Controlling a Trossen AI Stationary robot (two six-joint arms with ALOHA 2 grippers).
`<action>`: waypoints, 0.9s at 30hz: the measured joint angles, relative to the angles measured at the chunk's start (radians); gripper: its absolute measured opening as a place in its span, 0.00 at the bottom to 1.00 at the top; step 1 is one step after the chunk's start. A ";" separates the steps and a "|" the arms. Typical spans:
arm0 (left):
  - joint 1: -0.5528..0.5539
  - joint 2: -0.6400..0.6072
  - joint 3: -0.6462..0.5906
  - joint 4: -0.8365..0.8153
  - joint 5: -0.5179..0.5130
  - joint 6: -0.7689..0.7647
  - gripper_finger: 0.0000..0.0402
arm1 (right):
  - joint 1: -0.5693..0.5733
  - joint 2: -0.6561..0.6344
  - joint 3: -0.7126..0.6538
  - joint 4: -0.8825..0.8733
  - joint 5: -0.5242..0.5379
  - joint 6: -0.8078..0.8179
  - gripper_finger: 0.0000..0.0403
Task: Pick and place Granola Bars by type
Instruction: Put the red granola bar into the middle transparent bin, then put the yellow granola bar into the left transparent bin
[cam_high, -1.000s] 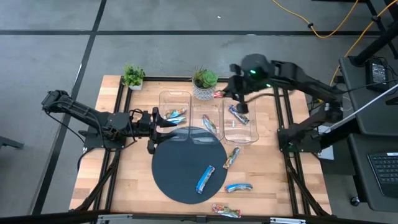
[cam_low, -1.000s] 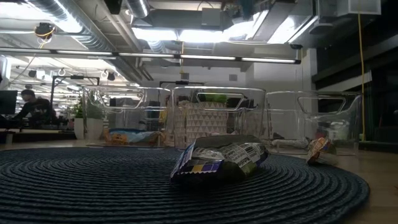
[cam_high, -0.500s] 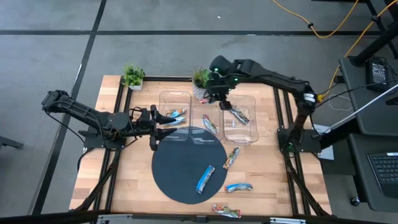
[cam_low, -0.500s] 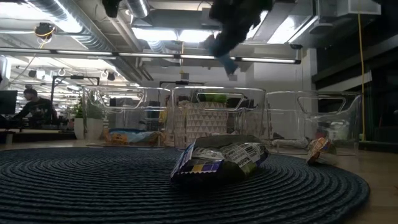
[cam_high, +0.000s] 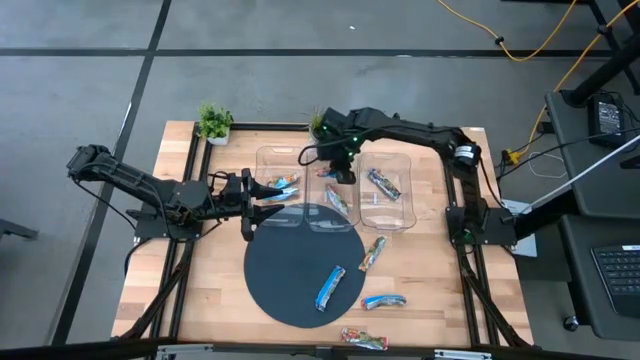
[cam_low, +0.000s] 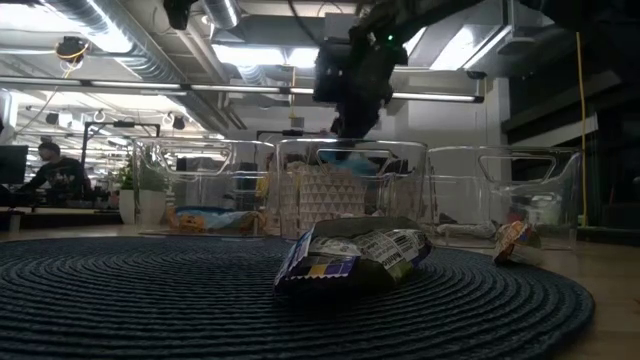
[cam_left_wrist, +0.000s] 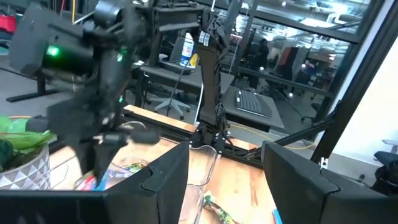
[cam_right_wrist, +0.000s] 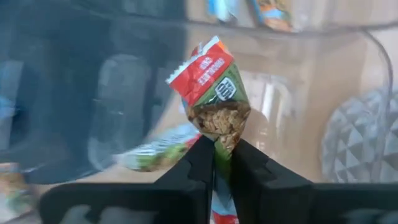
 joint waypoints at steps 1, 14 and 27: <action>0.000 0.000 0.000 0.000 0.000 0.000 0.48 | 0.000 0.011 0.000 0.003 0.018 0.002 0.12; 0.000 0.000 0.000 0.000 -0.024 0.000 0.48 | 0.006 0.093 0.003 0.050 0.145 0.089 0.12; 0.000 0.000 0.000 0.000 -0.024 0.000 0.48 | 0.039 0.051 0.002 0.036 0.222 0.138 0.33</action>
